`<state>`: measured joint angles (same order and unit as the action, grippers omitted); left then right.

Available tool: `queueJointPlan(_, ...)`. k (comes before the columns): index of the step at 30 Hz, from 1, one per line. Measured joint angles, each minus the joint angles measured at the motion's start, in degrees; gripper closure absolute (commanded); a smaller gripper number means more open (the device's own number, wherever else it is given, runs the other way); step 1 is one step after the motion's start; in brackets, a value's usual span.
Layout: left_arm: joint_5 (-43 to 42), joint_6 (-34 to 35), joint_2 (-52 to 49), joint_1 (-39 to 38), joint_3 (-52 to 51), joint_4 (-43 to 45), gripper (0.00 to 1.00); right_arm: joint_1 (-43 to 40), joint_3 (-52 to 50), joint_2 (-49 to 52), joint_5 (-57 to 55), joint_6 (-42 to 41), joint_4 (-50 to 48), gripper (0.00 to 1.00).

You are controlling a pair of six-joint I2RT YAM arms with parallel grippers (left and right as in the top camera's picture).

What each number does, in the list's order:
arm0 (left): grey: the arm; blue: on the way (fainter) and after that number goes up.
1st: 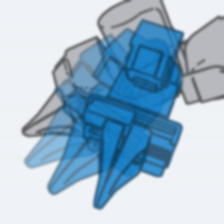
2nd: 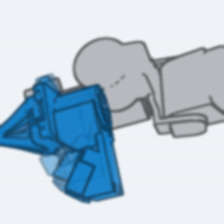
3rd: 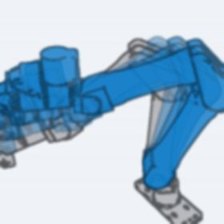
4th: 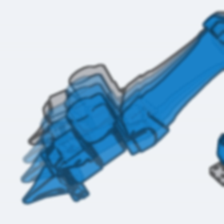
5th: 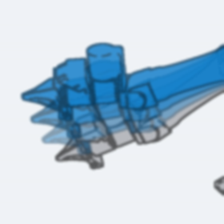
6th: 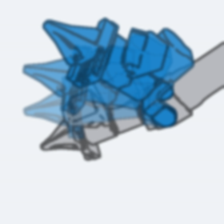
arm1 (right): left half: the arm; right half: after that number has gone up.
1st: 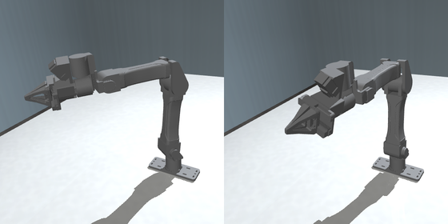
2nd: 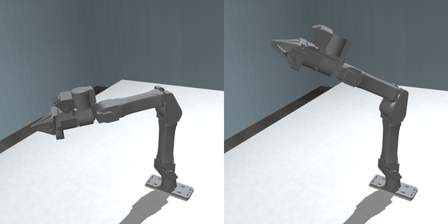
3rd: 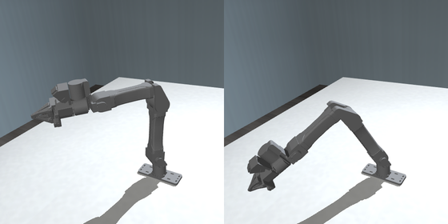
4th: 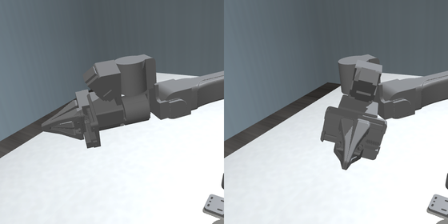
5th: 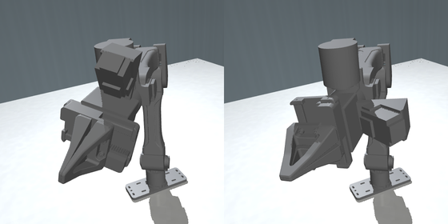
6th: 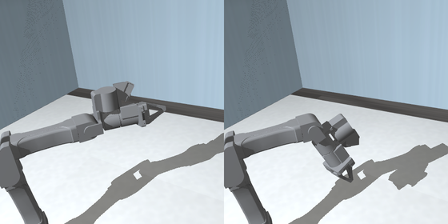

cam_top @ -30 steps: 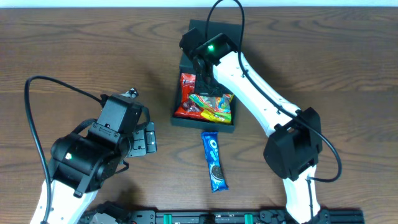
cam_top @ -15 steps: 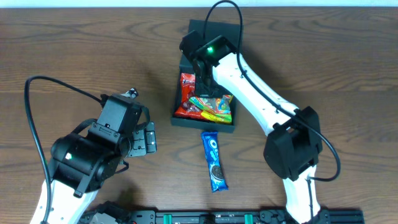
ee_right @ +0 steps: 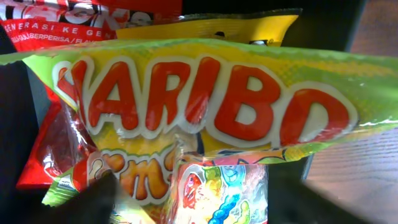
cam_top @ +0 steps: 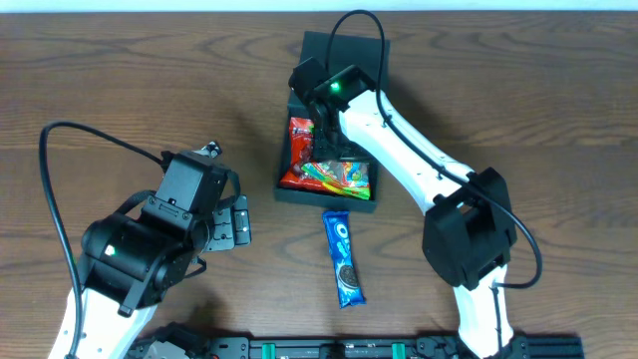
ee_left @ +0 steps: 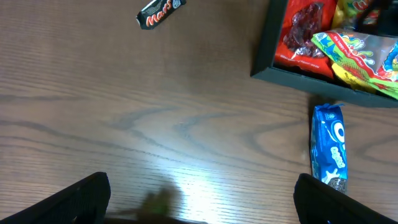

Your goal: Pack container

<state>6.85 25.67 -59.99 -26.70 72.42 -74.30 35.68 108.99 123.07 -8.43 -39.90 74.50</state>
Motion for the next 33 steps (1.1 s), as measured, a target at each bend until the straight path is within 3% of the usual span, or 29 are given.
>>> queueJointPlan(22, 0.00, 0.00, 0.00, 0.00, 0.02, 0.46, 0.05, -2.71, 1.44, -0.02, 2.43, 1.55, -2.99, 0.01)
queueJointPlan(33, 0.00, 0.00, 0.00, 0.00, 0.00, 0.46, 0.05, -6.36, 1.42, -0.02, -0.81, -3.56, -1.77, 0.01)
